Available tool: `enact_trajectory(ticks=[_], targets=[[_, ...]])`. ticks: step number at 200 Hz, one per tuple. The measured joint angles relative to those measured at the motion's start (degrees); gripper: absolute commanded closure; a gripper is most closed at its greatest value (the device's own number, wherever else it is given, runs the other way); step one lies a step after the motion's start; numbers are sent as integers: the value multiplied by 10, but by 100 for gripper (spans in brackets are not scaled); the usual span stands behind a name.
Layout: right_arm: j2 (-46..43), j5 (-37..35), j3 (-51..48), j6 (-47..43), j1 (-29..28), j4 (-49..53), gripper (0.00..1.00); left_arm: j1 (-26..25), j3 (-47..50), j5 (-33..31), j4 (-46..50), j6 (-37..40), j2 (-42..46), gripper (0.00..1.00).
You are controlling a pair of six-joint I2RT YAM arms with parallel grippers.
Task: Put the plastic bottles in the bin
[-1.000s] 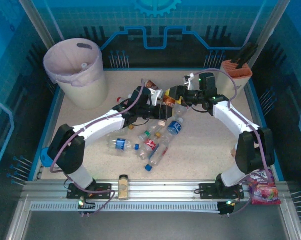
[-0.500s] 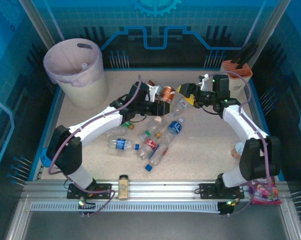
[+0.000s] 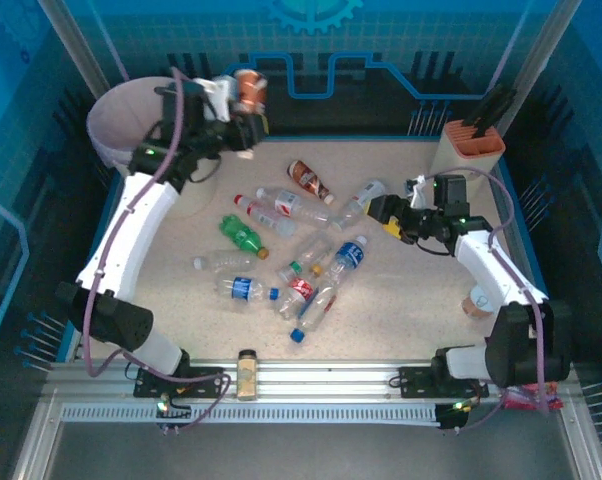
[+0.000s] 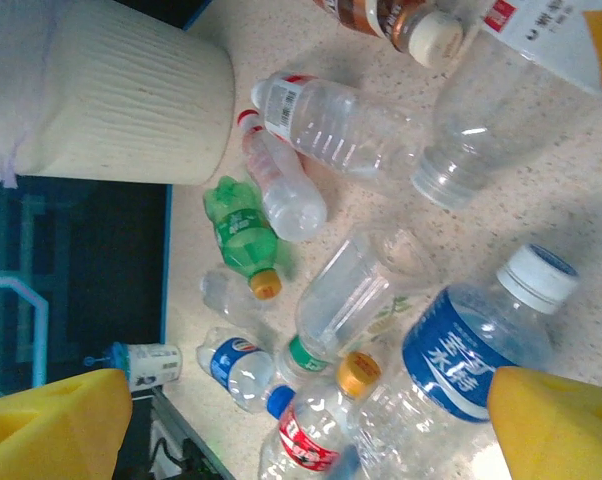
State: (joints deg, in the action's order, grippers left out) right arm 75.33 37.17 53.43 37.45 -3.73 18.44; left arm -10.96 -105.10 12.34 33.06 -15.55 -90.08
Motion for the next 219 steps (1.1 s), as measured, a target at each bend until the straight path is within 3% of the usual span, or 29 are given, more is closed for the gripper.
enact_trajectory(ticks=[18, 108, 165, 219], targets=[[-18, -11, -9, -10, 0, 19, 6, 55, -37, -16, 15, 9, -10, 100], [-41, -37, -21, -30, 0, 59, 4, 229, -149, -72, 32, 14, -139, 100], [-82, -61, -50, -37, 0, 78, 2, 257, -357, -87, 117, 25, -322, 100], [-106, -72, -67, -37, 0, 81, 2, 257, -398, -90, 194, 54, -399, 100]])
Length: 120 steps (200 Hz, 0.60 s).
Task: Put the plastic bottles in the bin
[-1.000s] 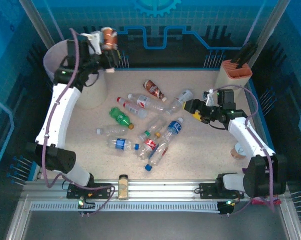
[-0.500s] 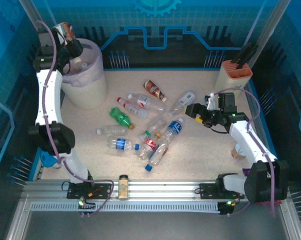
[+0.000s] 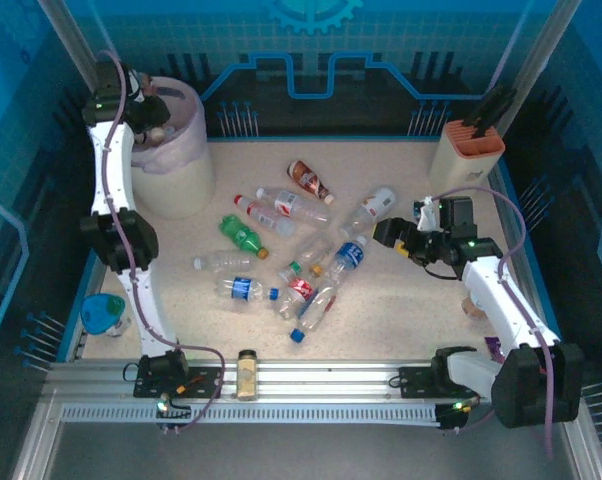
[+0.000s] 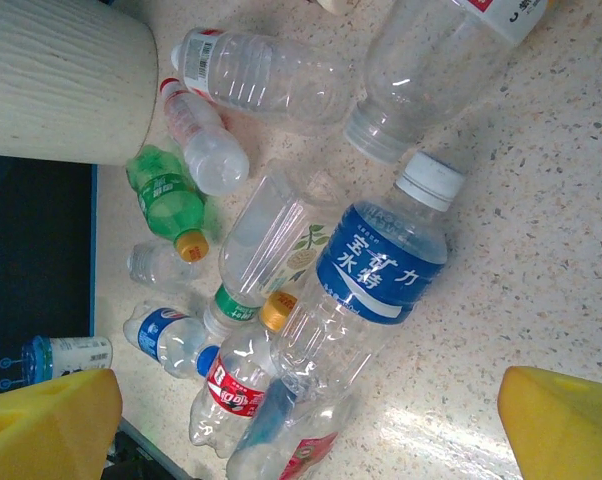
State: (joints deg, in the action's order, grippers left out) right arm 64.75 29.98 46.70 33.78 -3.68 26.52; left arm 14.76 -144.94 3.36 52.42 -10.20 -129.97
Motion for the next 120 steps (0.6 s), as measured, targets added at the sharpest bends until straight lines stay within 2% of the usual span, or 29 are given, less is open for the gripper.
enact_trajectory(ticks=[48, 69, 77, 82, 120], targets=[[0, 0, 0, -5, 0, 10, 2, 0, 15, -2, 38, 30, -22, 100], [0, 0, 0, -4, 0, 11, 1, 0, 38, -1, 36, 47, -22, 69], [0, 0, 0, -4, 0, 11, 1, 0, 49, -1, 33, 52, -22, 47], [0, 0, -1, -4, 0, 11, 1, 0, 56, -1, 32, 54, -22, 38], [0, 0, -2, -4, 0, 12, 1, 0, 71, 1, 26, 63, -22, 29]])
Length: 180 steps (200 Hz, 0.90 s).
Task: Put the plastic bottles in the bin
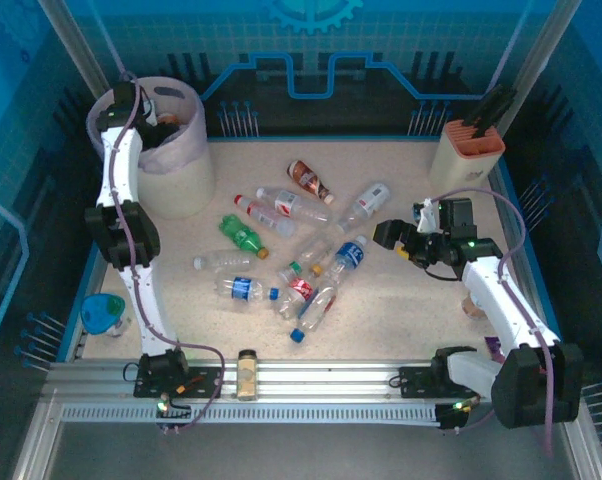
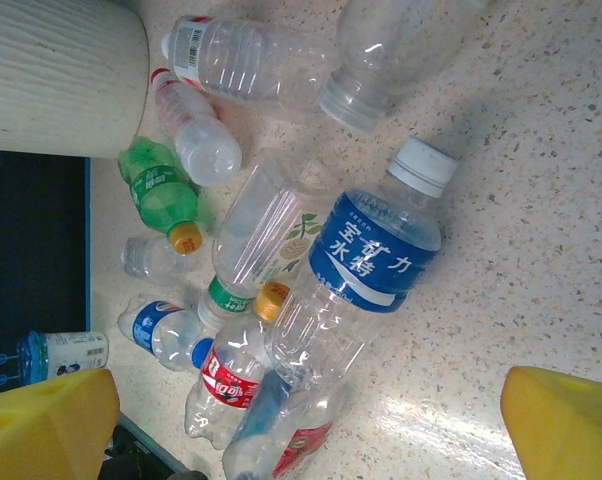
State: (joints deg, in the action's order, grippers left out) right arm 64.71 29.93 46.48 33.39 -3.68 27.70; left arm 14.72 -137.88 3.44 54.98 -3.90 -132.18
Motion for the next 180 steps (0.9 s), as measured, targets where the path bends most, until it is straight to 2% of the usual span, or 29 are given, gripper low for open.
enact_trajectory(ticks=[21, 44, 96, 128, 180], targets=[[0, 0, 0, 0, 0, 2, 1, 0, 0, 0, 0, 1, 0, 12], [0, 0, 0, 0, 0, 5, 1, -1, 0, 2, 0, 14, 0, 1], [2, -41, 2, 17, 0, 14, 1, -3, -7, 9, 3, 13, 12, 1], [33, -78, 26, 46, -6, 5, 0, -3, -33, 14, 8, 15, 44, 1], [133, -209, 120, 108, -57, -7, 0, -5, -40, 13, 9, 38, 164, 1]])
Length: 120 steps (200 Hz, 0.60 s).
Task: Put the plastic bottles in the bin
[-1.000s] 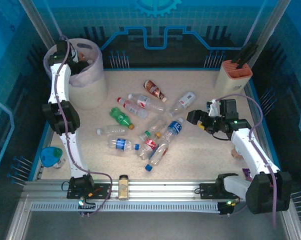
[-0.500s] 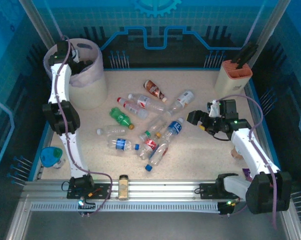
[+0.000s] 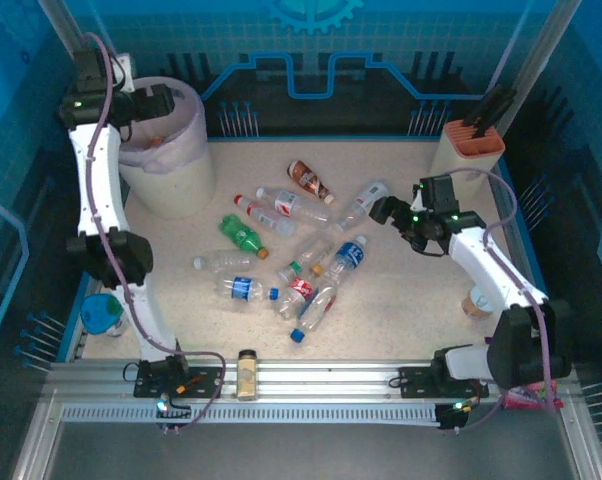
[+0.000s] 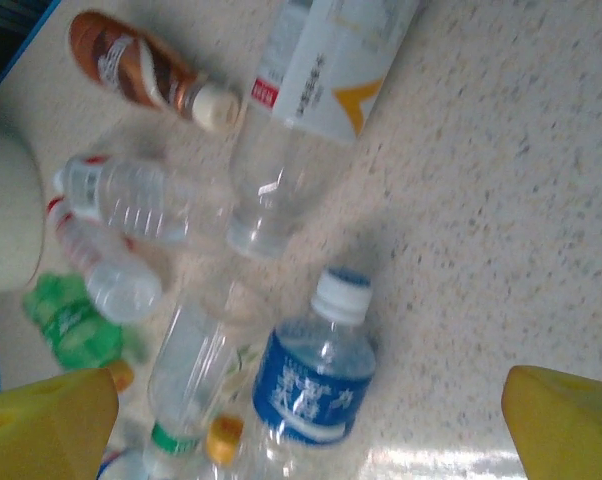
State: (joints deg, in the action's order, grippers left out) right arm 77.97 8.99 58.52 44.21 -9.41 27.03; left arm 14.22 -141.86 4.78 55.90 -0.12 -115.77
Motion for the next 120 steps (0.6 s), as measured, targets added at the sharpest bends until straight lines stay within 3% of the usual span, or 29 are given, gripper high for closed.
enact_trajectory(ticks=[37, 86, 120], targets=[[98, -57, 74, 52, -10, -6, 0, -45, 95, -14, -19, 17, 139, 1], [215, -76, 137, 107, -9, -28, 0, -224, 433, -21, -128, -18, 363, 1], [275, -87, 187, 124, -5, -40, 0, -289, 643, -23, -205, -97, 449, 1]])
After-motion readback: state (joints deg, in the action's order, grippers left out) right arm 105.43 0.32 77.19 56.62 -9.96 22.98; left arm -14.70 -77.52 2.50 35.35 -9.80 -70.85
